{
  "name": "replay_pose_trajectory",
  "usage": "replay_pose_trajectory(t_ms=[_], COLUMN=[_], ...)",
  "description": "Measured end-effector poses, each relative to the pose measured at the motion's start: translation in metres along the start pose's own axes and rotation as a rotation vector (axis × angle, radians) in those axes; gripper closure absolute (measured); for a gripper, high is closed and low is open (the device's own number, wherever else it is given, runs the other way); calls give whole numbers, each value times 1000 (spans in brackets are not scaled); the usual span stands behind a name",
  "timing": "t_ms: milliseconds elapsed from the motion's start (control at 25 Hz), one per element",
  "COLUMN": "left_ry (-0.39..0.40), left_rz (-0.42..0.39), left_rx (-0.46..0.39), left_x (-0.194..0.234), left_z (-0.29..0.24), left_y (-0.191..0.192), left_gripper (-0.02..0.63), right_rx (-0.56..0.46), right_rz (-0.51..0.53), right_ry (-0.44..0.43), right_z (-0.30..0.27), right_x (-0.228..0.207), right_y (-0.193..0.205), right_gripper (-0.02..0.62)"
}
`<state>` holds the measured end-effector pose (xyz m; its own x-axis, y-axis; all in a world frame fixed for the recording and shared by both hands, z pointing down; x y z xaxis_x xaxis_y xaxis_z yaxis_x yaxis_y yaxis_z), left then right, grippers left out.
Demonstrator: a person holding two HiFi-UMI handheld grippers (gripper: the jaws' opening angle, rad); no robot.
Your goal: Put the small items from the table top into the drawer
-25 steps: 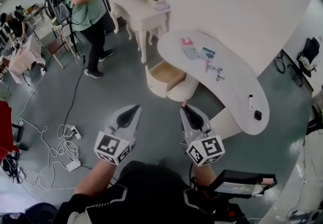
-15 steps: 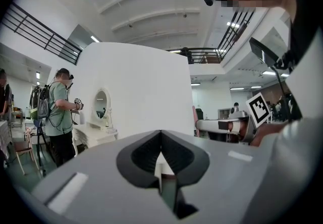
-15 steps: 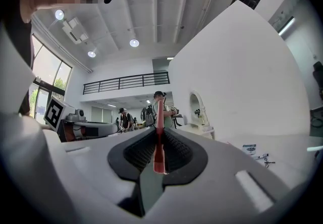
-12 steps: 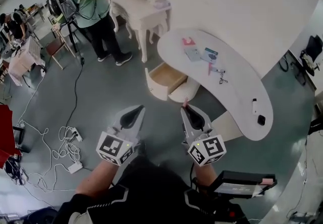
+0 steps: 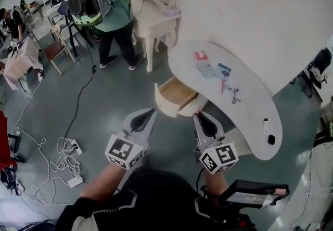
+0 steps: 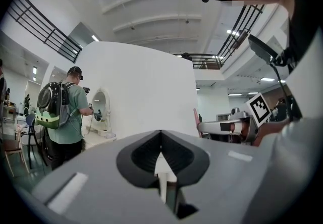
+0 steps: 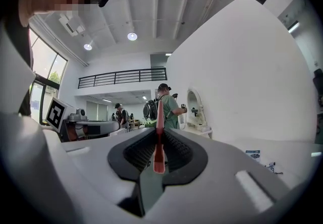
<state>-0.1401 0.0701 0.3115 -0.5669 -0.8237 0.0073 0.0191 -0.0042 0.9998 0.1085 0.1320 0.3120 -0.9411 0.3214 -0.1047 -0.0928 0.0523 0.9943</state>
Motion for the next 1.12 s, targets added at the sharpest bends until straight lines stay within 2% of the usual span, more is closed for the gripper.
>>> replay_pose_trajectory(t_ms=[240,720,920,1120], left_ry=[11,64,74,58], left_rz=[-59,-4,15,18], left_rx=[1,-1,8,23], left_x=[47,132,150,158], left_z=[-13,-44,-62,-101], left_y=[-3,9,12,14], left_gripper=[606,606,606,606], right_rx=[9,16,24,25], right_rz=[16,10,7,-4], right_ry=[9,62,72,37], right_z=[-50,-128,-146,-167], right_x=[3,0,-12,-45], right_y=[-6,-5,-6,-4], right_gripper=[545,545,545,545])
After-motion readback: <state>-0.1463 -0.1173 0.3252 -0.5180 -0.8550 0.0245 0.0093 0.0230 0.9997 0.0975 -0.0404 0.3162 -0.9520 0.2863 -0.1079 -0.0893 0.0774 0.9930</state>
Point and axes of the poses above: the fingertips, and each gripper's own axes: z backward along the fingers, x to its left, y out of its underside, the point moved 10 cm from there along z, backward along the fingers, and after that the axes turned 4 degrees about y, right-handed, at the moved point
